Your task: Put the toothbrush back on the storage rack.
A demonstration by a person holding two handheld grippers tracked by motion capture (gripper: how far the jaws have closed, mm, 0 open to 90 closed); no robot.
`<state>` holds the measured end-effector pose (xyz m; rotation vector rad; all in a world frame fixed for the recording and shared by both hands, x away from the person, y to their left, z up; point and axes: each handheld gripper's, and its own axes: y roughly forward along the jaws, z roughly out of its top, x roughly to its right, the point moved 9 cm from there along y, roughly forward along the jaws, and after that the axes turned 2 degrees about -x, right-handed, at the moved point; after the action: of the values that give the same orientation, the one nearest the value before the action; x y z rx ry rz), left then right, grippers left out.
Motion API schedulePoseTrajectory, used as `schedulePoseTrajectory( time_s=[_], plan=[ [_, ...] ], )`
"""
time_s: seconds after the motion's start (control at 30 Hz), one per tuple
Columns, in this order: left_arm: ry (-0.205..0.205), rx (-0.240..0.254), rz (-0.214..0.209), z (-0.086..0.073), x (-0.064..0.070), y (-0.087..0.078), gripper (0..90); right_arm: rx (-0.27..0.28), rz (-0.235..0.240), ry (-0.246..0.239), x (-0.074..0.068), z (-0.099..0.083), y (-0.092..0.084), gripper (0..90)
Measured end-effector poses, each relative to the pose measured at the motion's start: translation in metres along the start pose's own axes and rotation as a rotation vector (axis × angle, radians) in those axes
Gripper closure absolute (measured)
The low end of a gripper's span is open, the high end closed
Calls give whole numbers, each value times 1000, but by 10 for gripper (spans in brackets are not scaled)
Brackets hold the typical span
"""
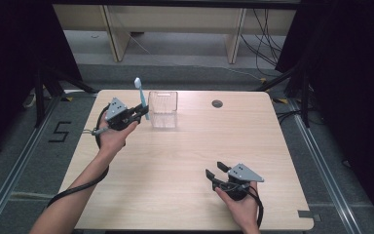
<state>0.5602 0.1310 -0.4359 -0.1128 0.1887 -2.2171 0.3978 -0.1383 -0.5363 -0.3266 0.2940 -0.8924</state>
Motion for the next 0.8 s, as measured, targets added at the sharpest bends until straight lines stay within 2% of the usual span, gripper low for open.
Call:
schedulePoseTrajectory(
  time_s=[0.1,0.3,0.33,0.37,0.4,0.43,0.47,0.57,0.6,0.63,0.7,0.73,0.8],
  plan=[
    [-28,6,-4,2,-4,5,784,-2,-3,1,0,0,0,448],
    [-11,10,16,8,-9,12,784,-7,-11,11,2,0,-1,446],
    [-8,12,15,9,-9,13,784,5,-3,15,1,1,0,445],
    [-5,9,18,9,-10,14,784,9,-3,-10,3,2,0,445],
    [-1,11,18,10,-10,15,784,-1,0,-2,2,1,0,445],
    [-1,9,21,11,-10,17,784,-3,-14,-22,4,1,-1,445],
    [-1,9,23,11,-11,18,784,-10,-6,-5,2,1,-1,445],
    [0,10,28,12,-13,22,784,-12,-3,-3,2,0,-1,445],
    [-3,12,31,13,-14,23,784,4,2,-8,2,1,0,444],
    [-5,11,33,13,-14,24,784,-6,-2,18,1,0,-1,445],
    [-11,11,35,13,-15,26,784,-6,-5,26,1,1,-1,444],
    [-7,9,37,13,-16,26,784,-1,-5,9,3,1,-1,444],
    [-16,6,41,11,-18,28,784,1,2,23,1,1,0,444]
  ],
)
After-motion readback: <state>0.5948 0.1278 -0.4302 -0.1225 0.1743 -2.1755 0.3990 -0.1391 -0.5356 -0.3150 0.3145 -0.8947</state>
